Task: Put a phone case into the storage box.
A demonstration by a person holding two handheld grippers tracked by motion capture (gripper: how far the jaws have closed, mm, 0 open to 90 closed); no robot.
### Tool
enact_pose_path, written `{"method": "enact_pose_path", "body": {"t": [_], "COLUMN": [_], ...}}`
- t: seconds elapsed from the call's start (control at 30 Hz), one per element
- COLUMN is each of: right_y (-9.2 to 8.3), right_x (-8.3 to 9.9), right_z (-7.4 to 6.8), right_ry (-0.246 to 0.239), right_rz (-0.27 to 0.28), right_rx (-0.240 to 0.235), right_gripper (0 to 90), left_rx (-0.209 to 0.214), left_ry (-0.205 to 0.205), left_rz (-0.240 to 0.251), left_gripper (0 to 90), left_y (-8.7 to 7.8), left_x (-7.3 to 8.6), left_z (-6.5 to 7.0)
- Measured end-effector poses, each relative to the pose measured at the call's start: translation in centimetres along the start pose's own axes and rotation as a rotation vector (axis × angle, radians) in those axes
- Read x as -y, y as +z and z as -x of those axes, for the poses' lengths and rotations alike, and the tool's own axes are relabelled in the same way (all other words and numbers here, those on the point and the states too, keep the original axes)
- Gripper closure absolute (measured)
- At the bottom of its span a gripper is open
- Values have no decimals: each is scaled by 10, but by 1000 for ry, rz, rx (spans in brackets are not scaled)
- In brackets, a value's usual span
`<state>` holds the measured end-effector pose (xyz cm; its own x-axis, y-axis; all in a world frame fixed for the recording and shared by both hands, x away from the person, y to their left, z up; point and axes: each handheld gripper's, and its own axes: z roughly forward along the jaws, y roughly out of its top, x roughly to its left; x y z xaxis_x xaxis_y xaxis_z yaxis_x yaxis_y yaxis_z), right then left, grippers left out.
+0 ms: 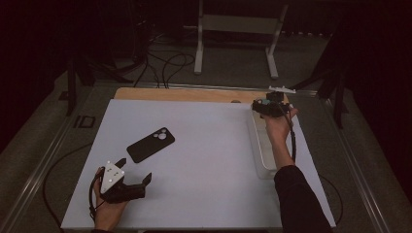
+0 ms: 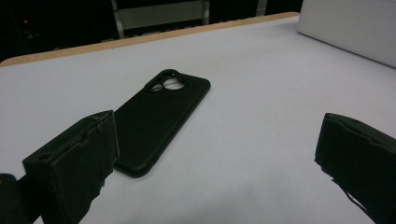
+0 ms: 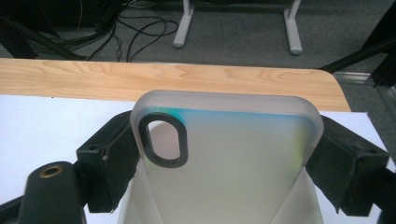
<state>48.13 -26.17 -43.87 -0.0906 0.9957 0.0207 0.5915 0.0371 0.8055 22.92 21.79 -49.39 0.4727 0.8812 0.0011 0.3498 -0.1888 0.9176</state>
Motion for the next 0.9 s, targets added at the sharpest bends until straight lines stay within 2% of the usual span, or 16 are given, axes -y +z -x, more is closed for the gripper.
{"method": "enact_pose_path", "body": {"t": [0.1,0.23,0.63,0.8,0.9], "right_y": [3,4,-5,-12,-18], "right_x": [-1,-2,-7,-7,-5], "right_z": [2,2,3,2,0], "right_ry": [13,10,8,5,26], "right_rz": [-16,-13,22,37,46], "right_rx": [-21,-23,-34,-56,-82], "right_gripper": [123,99,100,102,118], "left_rx": [0,0,-3,-5,-5], "left_ry": [2,-1,0,2,2], "left_rz": [-1,-2,-2,-2,-1], "left_gripper": [0,0,0,0,0], "left_y": [0,0,0,0,0], "left_x": [0,0,0,0,0], "left_z": [0,0,0,0,0]}}
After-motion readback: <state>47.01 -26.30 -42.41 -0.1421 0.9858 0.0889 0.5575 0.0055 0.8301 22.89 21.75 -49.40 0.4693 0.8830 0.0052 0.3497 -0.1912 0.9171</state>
